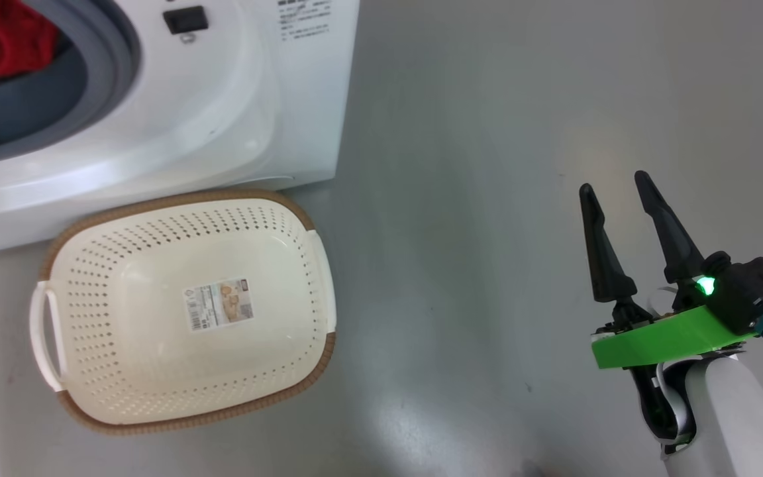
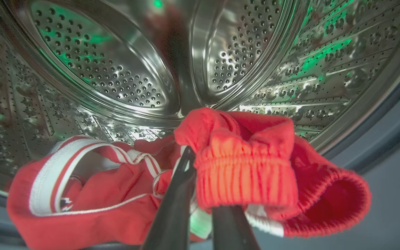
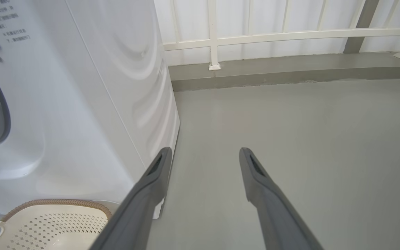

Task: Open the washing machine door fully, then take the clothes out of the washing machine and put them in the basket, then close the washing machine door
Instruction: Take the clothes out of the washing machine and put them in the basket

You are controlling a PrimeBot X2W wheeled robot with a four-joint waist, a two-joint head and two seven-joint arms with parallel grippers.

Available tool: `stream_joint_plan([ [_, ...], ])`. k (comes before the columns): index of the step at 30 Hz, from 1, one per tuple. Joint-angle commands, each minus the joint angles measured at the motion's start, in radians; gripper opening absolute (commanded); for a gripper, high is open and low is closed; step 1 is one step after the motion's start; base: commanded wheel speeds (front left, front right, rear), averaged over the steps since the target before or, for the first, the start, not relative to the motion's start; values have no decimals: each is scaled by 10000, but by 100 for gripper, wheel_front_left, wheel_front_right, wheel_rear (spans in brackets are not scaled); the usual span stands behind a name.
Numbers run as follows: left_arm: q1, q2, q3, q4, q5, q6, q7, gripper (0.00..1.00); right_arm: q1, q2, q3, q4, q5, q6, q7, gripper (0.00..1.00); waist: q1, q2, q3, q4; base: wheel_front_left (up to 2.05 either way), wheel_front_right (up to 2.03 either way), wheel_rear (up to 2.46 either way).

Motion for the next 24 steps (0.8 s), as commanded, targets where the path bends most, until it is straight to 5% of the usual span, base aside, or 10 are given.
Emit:
stream_joint_plan([
  [1,397,339,782,-611,366,7,-49,0,194,-66,76,-172,-67,65,-63,100,0,0,-261,234,0,0,0],
  [11,2516,-1144,3536,-2971,1921,-61,-49,0,390,-66,-160,-101,-75,65,-63,100,0,0,-841,643,0,0,0],
  [24,4673,-2553,4397,-5998,2160,-71,-49,0,477,-66,-246,-70,-103,65,-63,100,0,0,-1028,1002,0,0,0],
])
